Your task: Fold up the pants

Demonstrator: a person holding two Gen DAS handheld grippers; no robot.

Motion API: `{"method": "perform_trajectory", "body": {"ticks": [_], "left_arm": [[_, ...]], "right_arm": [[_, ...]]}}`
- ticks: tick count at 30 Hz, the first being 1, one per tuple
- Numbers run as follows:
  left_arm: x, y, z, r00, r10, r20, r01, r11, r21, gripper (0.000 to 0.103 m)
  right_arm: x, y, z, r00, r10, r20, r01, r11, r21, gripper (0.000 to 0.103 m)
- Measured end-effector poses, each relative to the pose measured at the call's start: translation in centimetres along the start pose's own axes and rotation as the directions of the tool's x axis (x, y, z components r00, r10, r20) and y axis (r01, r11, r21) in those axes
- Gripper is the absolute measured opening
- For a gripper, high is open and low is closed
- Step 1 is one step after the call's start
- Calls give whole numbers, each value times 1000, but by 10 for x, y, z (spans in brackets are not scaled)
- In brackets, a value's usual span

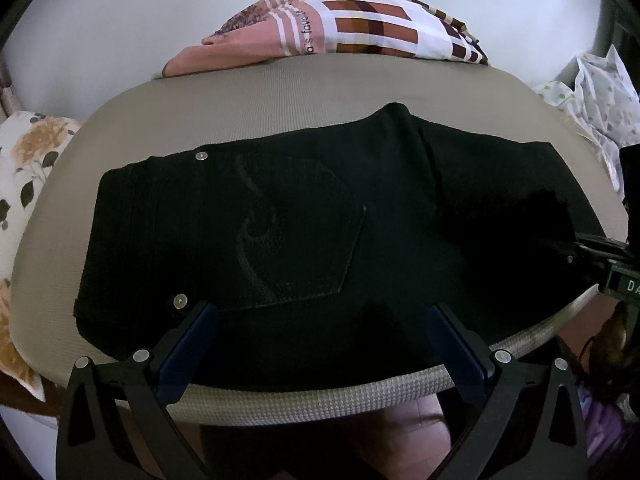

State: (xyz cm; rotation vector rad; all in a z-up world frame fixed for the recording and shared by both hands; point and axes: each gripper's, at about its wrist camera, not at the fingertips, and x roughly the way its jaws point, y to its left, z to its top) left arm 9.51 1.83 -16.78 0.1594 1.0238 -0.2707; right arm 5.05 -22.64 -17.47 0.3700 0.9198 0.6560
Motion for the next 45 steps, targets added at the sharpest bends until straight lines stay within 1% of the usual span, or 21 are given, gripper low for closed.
{"method": "perform_trajectory", "body": {"ticks": [9, 14, 15, 16, 17, 19, 21, 22, 24, 25, 27, 28, 30, 32, 36, 38, 39, 40, 42, 43, 45], "left_arm": [[2, 9, 1, 1000, -24, -13, 24, 999, -47, 103], [3, 12, 1, 999, -28, -18, 27, 998, -59, 103], [3, 13, 2, 999, -29, -19, 27, 998, -61, 103], [3, 14, 2, 999, -29, -20, 28, 998, -62, 103], [3, 14, 2, 999, -30, -21, 28, 998, -64, 103], [2, 16, 2, 999, -30, -22, 28, 997, -68, 103], [2, 17, 2, 999, -28, -24, 26, 997, -72, 103], [1, 19, 3, 999, -27, -23, 25, 997, -75, 103], [-1, 24, 4, 999, -28, -18, 26, 996, -89, 103], [-2, 26, 4, 999, -30, -14, 29, 995, -98, 103], [-5, 32, 5, 999, -42, -8, 40, 991, -127, 103], [-5, 35, 6, 999, -49, -9, 48, 989, -141, 103], [-6, 40, 7, 998, -64, -8, 61, 984, -168, 103], [-7, 42, 8, 998, -69, -6, 67, 980, -185, 103], [-9, 43, 9, 998, -67, 1, 66, 978, -196, 103], [-9, 42, 9, 998, -63, -1, 61, 979, -192, 103], [-9, 42, 10, 998, -62, -4, 60, 980, -192, 103], [-9, 41, 10, 998, -62, -5, 60, 980, -192, 103], [-10, 41, 10, 998, -56, -3, 55, 980, -189, 103], [-11, 40, 11, 999, -45, -1, 44, 982, -184, 103], [-15, 37, 12, 1000, 6, 8, -4, 987, -160, 103]], "right_arm": [[9, 10, 3, 1000, -5, -7, 5, 999, -45, 10], [17, 13, -1, 999, 12, -44, -16, 997, -75, 15], [18, 14, -2, 998, 20, -52, -23, 997, -75, 20], [20, 13, -3, 997, 40, -64, -44, 997, -69, 28], [22, 12, -4, 994, 72, -79, -77, 995, -59, 32], [25, 14, -7, 987, 122, -100, -128, 990, -52, 53], [25, 18, -9, 981, 160, -110, -167, 984, -56, 59], [24, 19, -9, 978, 179, -110, -185, 981, -54, 59], [16, 12, -7, 957, 275, -94, -275, 961, 11, 59], [8, 3, -5, 942, 331, -61, -327, 943, 66, 59], [-10, -16, -1, 925, 379, 24, -378, 913, 152, 59], [-24, -31, 1, 916, 393, 84, -402, 893, 202, 59], [-50, -56, 3, 909, 377, 177, -413, 871, 267, 59], [-76, -73, 3, 909, 335, 250, -401, 868, 293, 59], [-113, -93, -6, 907, 258, 334, -367, 872, 323, 59], [-114, -95, -10, 908, 240, 343, -358, 870, 339, 59], [-111, -93, -11, 910, 241, 339, -358, 868, 344, 56], [-108, -94, -9, 911, 245, 331, -359, 867, 345, 51], [-91, -79, -5, 924, 259, 281, -346, 878, 330, 47], [-83, -71, -5, 930, 271, 248, -341, 886, 313, 47], [-63, -48, -4, 947, 276, 165, -312, 912, 265, 47]]}}
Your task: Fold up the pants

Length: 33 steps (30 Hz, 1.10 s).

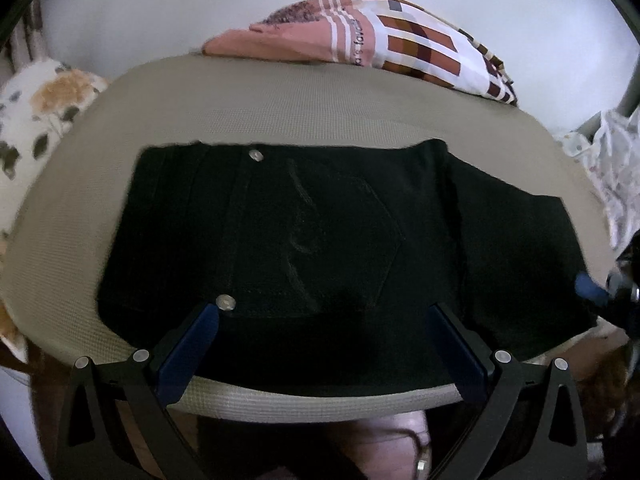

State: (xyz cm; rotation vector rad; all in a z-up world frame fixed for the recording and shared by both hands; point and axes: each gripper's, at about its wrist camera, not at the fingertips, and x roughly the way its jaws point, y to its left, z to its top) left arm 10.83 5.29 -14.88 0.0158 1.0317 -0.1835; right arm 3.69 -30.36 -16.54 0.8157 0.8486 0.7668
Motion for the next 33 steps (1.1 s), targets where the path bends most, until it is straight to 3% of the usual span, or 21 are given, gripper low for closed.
{"method": "perform_trajectory", "body": {"ticks": [4, 10, 15, 20, 22, 24, 28, 31, 33], "left_arm": [[-10, -5, 2, 994, 95, 61, -99, 993, 57, 103], [-17, -6, 4, 987, 128, 94, -135, 988, 77, 103], [-24, -7, 4, 984, 139, 114, -149, 986, 81, 103], [-27, -9, 5, 979, 157, 130, -169, 981, 93, 103], [-27, -11, 4, 977, 168, 132, -181, 979, 97, 103], [-28, -11, 4, 976, 173, 131, -187, 977, 101, 103], [-31, -10, 5, 973, 190, 131, -205, 972, 113, 103], [-35, -7, 6, 963, 227, 145, -246, 961, 125, 103], [-38, -3, 7, 956, 251, 149, -271, 953, 137, 103]], "right_arm": [[41, 39, -20, 981, -154, -119, 128, 972, -198, 47], [64, 68, -32, 924, -374, -78, 315, 863, -395, 57], [56, 62, -33, 917, -399, -5, 374, 865, -333, 59], [51, 70, -34, 906, -418, 66, 417, 856, -305, 78], [48, 75, -37, 917, -394, 69, 395, 867, -304, 85], [48, 80, -40, 919, -388, 65, 388, 865, -318, 85], [54, 90, -43, 892, -451, 34, 428, 817, -387, 87], [54, 91, -42, 902, -432, 4, 397, 827, -398, 91], [53, 96, -40, 890, -455, 0, 411, 805, -428, 96]]}}
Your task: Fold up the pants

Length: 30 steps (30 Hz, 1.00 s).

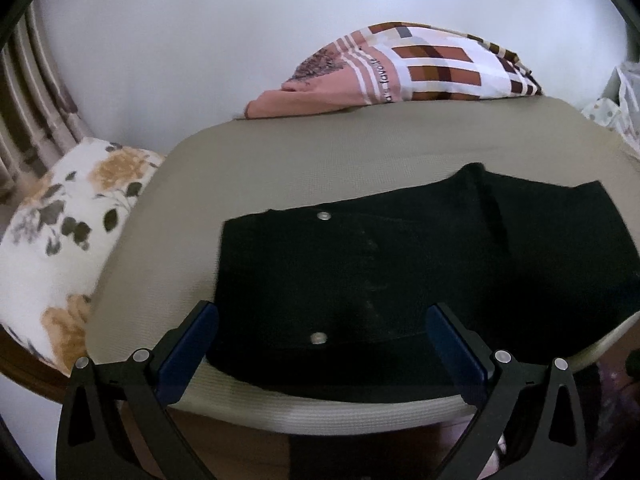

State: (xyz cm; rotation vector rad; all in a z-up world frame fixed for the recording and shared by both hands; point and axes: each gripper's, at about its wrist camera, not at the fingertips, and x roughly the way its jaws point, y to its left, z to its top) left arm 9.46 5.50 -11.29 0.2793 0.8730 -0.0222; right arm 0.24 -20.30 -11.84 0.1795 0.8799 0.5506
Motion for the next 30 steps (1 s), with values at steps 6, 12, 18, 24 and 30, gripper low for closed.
{"method": "perform_trajectory", "body": {"ticks": [6, 12, 18, 24, 30], "left_arm": [[4, 21, -5, 996, 88, 4, -88, 996, 36, 103], [12, 71, -13, 998, 61, -31, -63, 997, -47, 103], [38, 169, -34, 923, -384, -5, 325, 786, -526, 103], [55, 175, -42, 867, -497, -24, 406, 734, -544, 103], [80, 163, -51, 793, -600, -109, 441, 688, -576, 103]], "right_arm": [[-20, 36, 6, 945, -322, 57, 320, 878, -356, 96], [-60, 71, 3, 764, -499, 409, 645, 554, -527, 97], [-116, 24, 41, 930, -91, 355, 146, 981, -130, 103], [-72, -33, 24, 956, 136, 258, -201, 948, 245, 103], [-36, -32, 13, 960, 233, 156, -269, 923, 274, 103]]}}
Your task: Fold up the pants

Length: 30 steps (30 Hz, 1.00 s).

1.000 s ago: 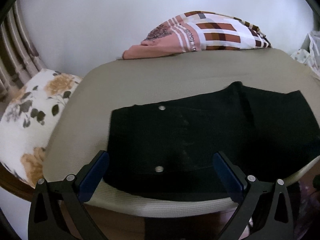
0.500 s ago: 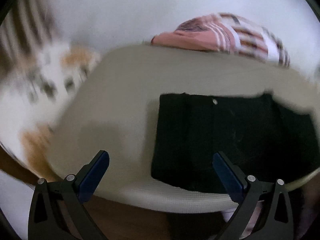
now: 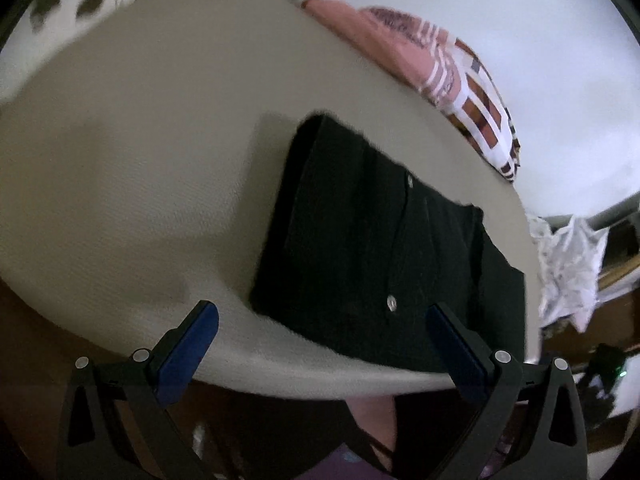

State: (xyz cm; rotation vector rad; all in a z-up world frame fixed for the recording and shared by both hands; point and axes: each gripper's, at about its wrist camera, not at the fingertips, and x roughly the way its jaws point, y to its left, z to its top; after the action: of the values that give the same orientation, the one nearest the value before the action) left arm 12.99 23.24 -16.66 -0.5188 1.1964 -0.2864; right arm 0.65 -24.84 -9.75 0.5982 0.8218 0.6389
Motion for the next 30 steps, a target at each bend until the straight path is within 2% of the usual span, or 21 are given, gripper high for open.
{"method": "perform_trajectory", "body": {"ticks": [5, 8, 11, 13, 19, 24, 26, 28, 30], "left_arm": [[7, 7, 0, 994, -98, -41, 96, 993, -64, 103], [32, 14, -1, 972, -187, -144, 169, 977, -131, 102], [33, 16, 4, 966, -220, -139, 199, 968, -153, 102], [35, 19, 6, 955, -265, -134, 240, 954, -178, 102], [44, 22, 20, 921, -361, -149, 325, 920, -221, 102], [46, 30, 26, 895, -429, -122, 393, 888, -241, 102], [42, 28, 22, 901, -422, -102, 396, 895, -206, 102], [40, 16, 17, 918, -387, -82, 377, 919, -115, 102], [41, 9, 14, 924, -374, -74, 372, 927, -48, 102]], "right_arm": [[5, 4, -9, 1000, 2, -22, -2, 1000, -8, 103], [5, -9, -11, 999, 14, -33, -12, 998, 63, 103], [7, -25, -13, 999, 35, -40, -29, 987, 160, 103], [5, -32, -14, 998, 50, -33, -43, 978, 204, 103], [7, -22, -13, 998, 51, -41, -44, 985, 166, 103], [13, -21, -15, 996, 57, -66, -45, 984, 173, 103], [14, -21, -16, 996, 60, -67, -47, 983, 180, 103], [15, -21, -16, 996, 60, -69, -46, 982, 182, 103], [17, -21, -17, 995, 63, -74, -48, 981, 186, 103]]}}
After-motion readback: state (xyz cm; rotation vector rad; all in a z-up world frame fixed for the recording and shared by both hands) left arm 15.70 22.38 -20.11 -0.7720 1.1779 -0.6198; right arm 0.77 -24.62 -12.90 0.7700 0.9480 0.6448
